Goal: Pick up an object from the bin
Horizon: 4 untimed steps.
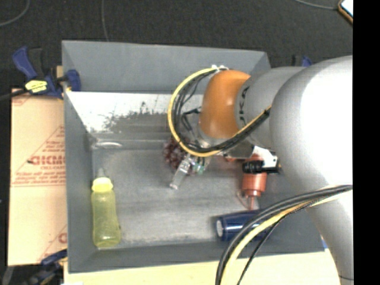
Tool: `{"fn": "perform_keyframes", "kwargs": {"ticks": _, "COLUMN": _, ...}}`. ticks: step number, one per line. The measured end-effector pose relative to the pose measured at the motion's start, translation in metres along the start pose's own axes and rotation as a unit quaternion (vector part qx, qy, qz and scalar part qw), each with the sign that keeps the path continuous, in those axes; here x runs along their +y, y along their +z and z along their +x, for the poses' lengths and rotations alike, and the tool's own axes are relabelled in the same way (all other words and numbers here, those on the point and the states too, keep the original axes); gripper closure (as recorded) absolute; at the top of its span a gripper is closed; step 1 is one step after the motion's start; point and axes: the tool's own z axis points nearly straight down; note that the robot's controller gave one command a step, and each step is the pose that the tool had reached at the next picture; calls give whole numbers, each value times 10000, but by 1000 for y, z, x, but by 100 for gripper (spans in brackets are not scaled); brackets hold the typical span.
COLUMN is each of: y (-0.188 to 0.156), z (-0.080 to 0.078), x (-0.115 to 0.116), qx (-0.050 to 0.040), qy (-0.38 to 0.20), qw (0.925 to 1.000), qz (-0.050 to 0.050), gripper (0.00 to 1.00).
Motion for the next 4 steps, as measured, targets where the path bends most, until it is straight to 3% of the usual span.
{"fn": "perform_keyframes", "kwargs": {"ticks": 1, "y": -65, "z": -13, "x": 9, "qx": -38, "qy": -1977, "qw": 9803, "qz": -14, "gripper": 0}}
{"fn": "perform_keyframes", "kwargs": {"ticks": 2, "y": -3, "z": -1, "x": -1, "qx": 36, "qy": -62, "qw": 10000, "qz": 28, "gripper": 0}}
{"fn": "perform_keyframes", "kwargs": {"ticks": 3, "y": 4, "z": -27, "x": 4, "qx": 69, "qy": -402, "qw": 9992, "qz": 53, "gripper": 0}}
{"fn": "perform_keyframes", "kwargs": {"ticks": 4, "y": -3, "z": -8, "x": 0, "qx": 19, "qy": -155, "qw": 9999, "qz": 22, "gripper": 100}}
